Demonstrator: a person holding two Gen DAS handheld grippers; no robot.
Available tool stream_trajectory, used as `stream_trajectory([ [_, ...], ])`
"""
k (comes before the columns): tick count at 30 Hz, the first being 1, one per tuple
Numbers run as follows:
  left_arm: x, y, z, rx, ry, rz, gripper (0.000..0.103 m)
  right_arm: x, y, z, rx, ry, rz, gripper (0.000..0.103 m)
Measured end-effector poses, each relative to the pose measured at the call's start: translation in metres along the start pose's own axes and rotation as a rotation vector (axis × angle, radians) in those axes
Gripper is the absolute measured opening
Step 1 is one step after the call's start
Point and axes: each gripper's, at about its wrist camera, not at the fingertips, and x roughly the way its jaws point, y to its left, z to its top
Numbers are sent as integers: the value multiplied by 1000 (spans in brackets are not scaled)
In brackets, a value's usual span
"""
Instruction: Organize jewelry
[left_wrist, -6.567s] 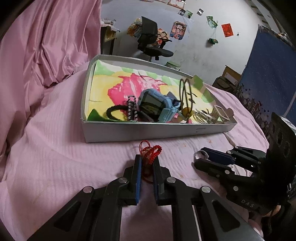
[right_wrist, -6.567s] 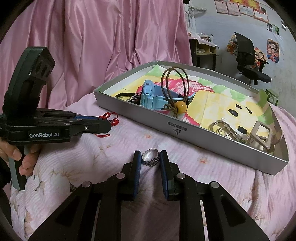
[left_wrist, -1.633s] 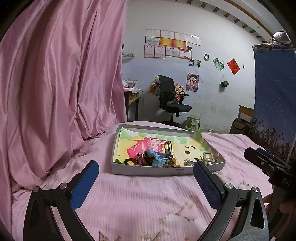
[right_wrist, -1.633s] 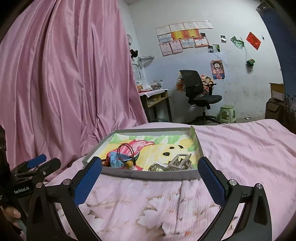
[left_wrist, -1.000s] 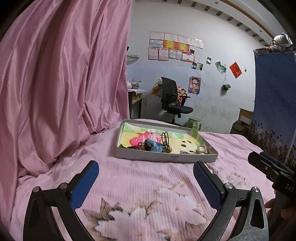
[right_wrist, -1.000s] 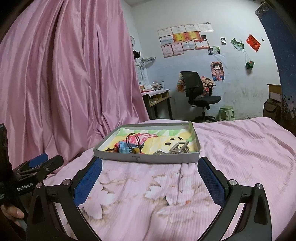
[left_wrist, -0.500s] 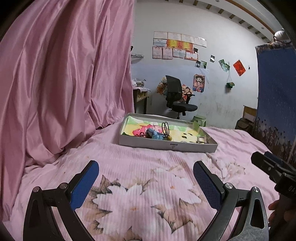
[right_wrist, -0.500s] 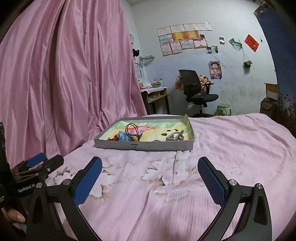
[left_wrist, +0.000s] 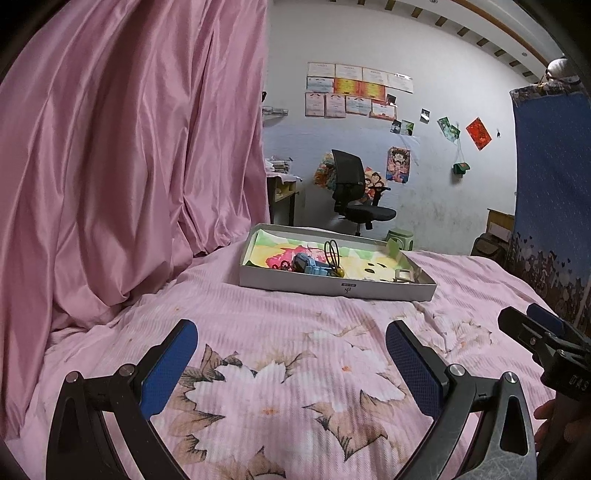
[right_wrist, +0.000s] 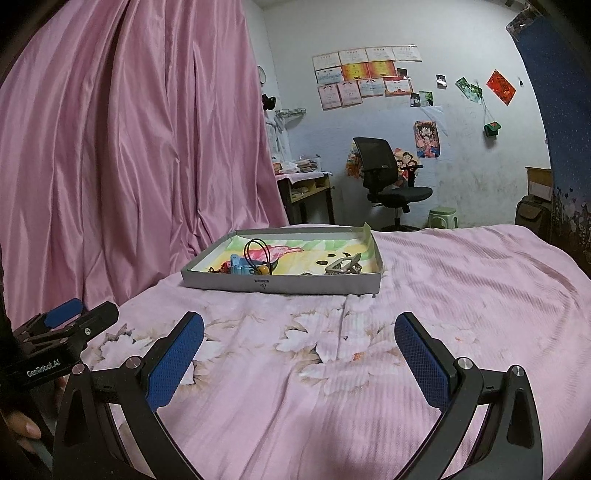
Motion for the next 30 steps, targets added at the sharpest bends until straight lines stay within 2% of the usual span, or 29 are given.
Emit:
stream_trajectory([
  [30,-1,-1,1,6,-1,0,103,2,-1,-2,0,5,2,102],
])
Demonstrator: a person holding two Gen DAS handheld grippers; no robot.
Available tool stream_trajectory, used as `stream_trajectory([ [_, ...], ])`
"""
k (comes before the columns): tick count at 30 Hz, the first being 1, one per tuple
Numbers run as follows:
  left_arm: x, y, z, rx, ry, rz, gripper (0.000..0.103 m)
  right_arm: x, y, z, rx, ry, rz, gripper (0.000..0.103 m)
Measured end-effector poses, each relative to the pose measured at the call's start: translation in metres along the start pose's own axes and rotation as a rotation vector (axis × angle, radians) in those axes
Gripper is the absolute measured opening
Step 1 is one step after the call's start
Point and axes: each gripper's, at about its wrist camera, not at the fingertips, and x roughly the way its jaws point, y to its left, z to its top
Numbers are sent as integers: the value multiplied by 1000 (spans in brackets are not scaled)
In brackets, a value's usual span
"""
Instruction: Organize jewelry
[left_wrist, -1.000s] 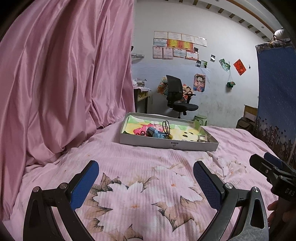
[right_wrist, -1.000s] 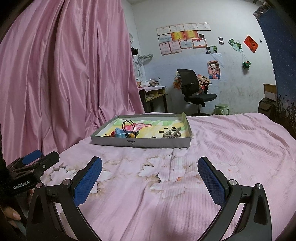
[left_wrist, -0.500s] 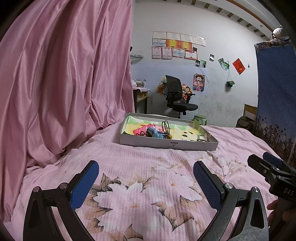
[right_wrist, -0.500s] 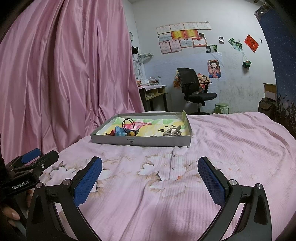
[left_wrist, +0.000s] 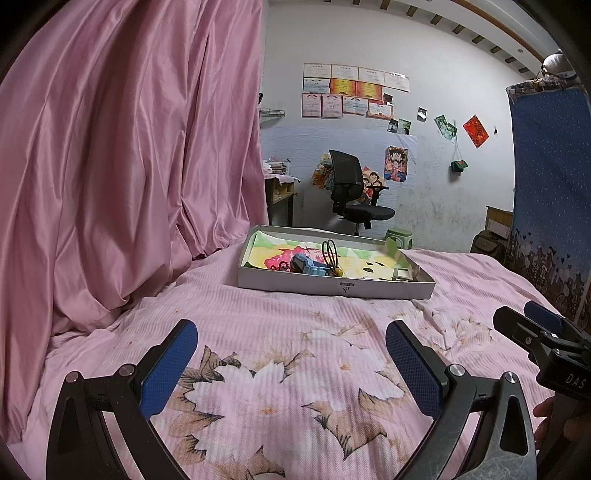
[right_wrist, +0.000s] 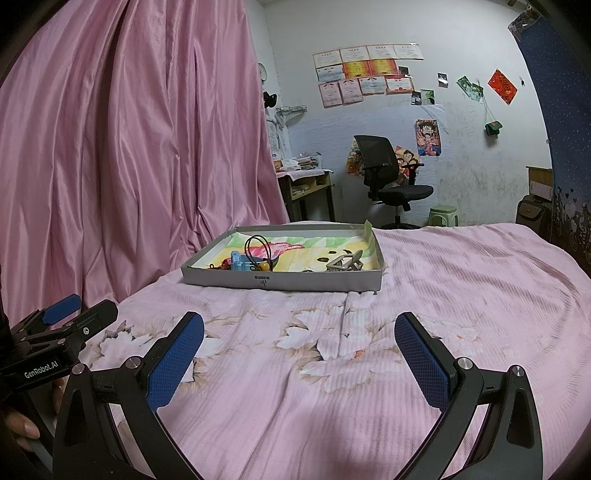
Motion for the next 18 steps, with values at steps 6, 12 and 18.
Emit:
stream_trajectory([
  [6,0,1,1,2,-1,0,103,0,1,-1,0,0,0,102],
  [12,0,0,1,1,-1,0,103,1,0,-1,0,0,0,102],
  [18,0,0,1,3,-2,1,103,0,1,0,-1,0,0,102],
])
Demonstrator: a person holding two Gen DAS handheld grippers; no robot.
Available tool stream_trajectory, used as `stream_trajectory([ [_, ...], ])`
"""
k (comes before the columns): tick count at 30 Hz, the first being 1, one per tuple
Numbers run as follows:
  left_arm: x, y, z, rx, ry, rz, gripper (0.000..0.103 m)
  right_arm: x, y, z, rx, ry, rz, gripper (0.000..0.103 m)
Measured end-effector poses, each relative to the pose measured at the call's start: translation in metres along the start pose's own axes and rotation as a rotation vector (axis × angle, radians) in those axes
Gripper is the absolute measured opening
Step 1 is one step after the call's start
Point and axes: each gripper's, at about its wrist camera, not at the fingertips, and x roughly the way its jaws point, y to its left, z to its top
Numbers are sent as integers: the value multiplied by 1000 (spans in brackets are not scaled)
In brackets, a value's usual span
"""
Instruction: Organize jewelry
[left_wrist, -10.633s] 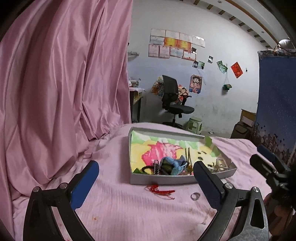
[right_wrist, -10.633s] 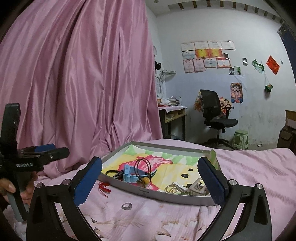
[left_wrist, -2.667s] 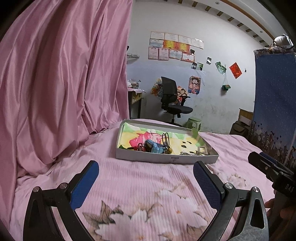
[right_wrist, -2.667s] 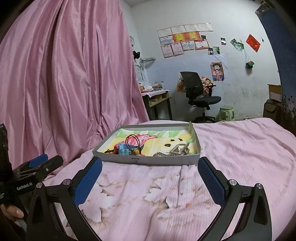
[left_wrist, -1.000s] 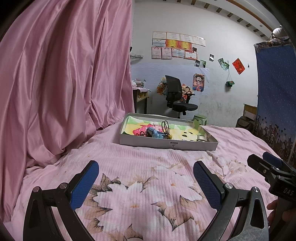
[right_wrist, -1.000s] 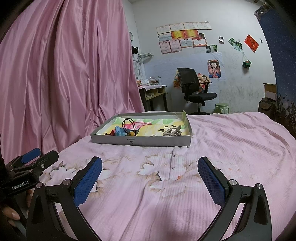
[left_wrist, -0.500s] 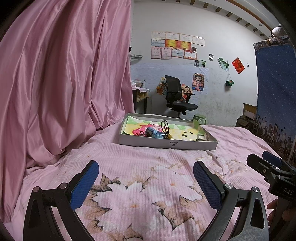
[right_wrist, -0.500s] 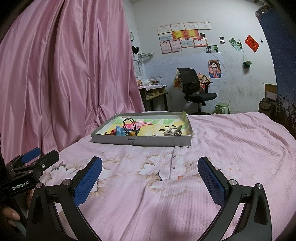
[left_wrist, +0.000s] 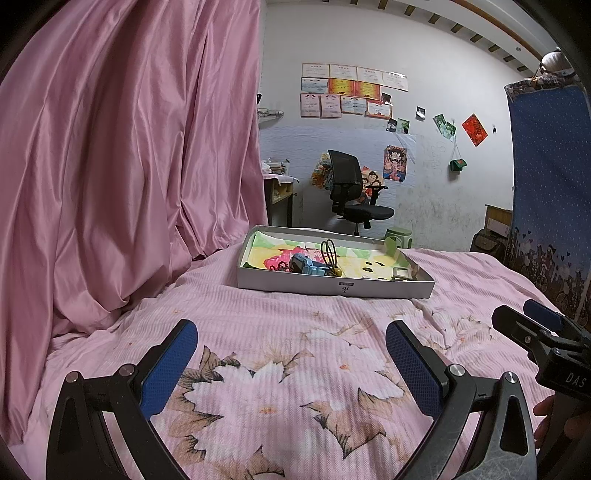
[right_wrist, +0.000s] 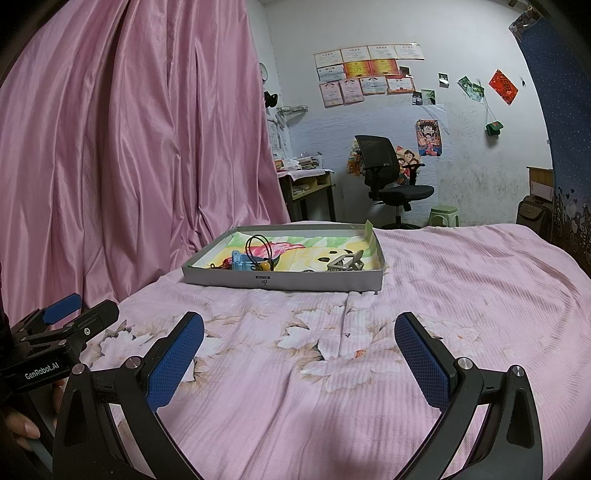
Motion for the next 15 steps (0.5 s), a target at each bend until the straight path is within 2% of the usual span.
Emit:
stream_trajectory([
  [15,0,-2,0,2,-1,2,103,0,0,0,-1,1,0,102],
])
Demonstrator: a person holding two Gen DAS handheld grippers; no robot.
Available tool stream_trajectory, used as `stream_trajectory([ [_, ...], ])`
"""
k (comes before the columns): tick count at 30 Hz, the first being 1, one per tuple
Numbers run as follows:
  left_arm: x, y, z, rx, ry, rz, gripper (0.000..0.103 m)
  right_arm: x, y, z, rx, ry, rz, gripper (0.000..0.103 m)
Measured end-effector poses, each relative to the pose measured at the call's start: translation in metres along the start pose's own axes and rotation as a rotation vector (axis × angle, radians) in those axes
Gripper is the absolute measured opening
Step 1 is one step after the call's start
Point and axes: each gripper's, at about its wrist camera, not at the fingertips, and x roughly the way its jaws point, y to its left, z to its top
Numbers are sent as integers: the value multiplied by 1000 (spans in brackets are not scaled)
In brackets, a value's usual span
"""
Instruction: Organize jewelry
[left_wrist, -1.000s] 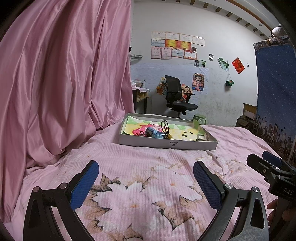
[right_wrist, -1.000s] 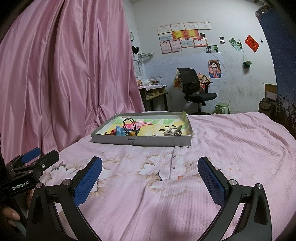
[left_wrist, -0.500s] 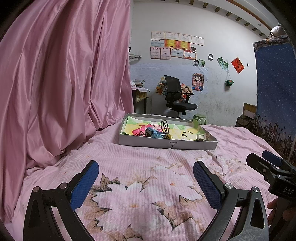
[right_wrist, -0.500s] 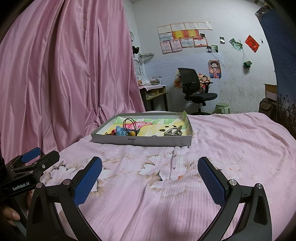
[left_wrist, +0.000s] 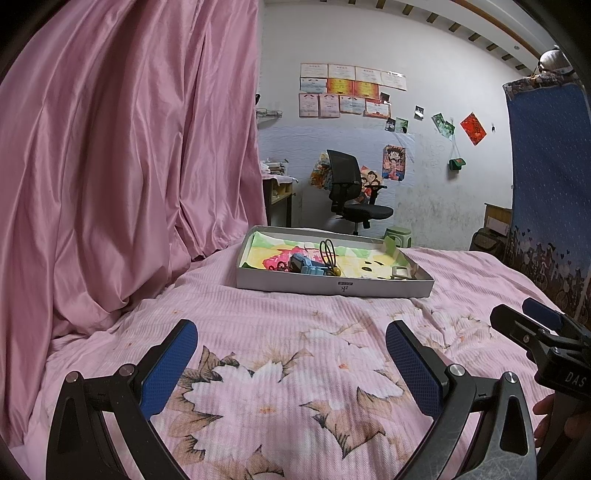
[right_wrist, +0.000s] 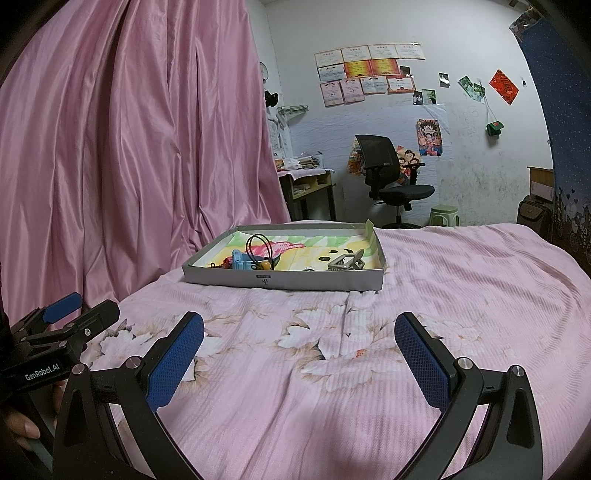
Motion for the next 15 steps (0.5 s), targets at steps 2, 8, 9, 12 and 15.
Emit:
stream_trajectory([
  [2,0,0,0,1,1,0,103,0,0,0,0,0,0,102],
  [8,0,0,0,2,1,0,103,0,1,1,0,-1,-1,102],
  [9,-1,0,0,2,1,-1,103,0,0,0,0,-1,-1,102],
  [12,0,0,0,2,0,0,103,0,1,1,0,1,-1,102],
  [15,-1,0,0,4,1,1,103,0,1,1,0,0,-1,102],
])
